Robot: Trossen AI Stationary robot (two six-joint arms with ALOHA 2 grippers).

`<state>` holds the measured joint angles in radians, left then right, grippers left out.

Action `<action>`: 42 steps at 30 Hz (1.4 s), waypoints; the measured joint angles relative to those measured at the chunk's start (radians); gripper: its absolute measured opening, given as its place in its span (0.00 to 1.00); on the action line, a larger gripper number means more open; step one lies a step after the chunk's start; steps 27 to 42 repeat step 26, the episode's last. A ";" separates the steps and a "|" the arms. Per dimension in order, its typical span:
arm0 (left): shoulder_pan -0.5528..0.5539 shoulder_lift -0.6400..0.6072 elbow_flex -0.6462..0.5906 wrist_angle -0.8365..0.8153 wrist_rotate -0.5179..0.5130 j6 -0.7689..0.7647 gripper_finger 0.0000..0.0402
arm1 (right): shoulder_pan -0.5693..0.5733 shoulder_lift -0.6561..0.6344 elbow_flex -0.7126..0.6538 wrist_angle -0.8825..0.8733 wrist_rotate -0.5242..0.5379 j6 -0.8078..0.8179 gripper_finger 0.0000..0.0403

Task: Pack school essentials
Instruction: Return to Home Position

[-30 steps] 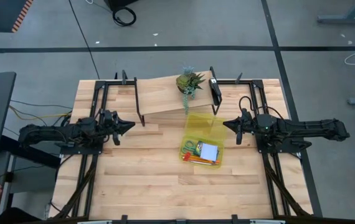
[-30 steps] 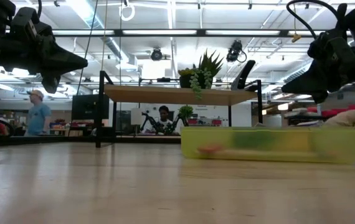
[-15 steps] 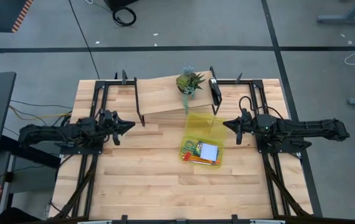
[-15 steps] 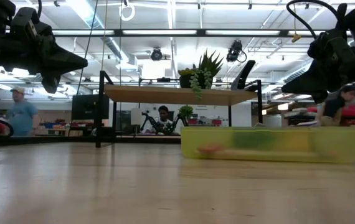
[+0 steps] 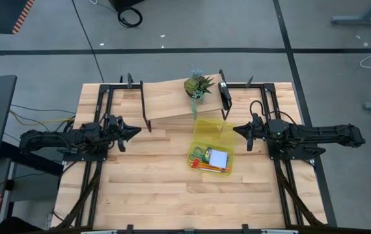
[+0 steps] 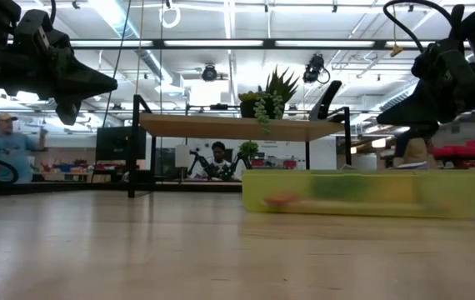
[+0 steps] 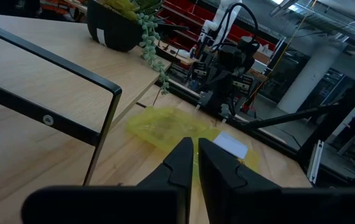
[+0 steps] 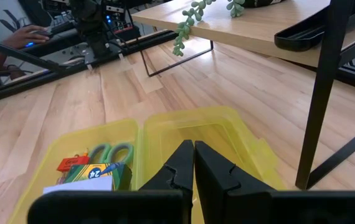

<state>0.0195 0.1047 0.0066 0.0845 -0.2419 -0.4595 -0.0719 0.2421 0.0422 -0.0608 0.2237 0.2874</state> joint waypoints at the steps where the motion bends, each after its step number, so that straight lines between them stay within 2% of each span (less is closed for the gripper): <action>1: 0.000 0.000 0.000 0.000 0.000 0.000 0.07 | 0.000 0.000 0.000 0.000 0.000 0.000 0.05; 42: 0.000 0.000 0.000 0.000 0.000 0.000 0.07 | 0.000 0.000 0.000 0.000 0.000 0.000 0.05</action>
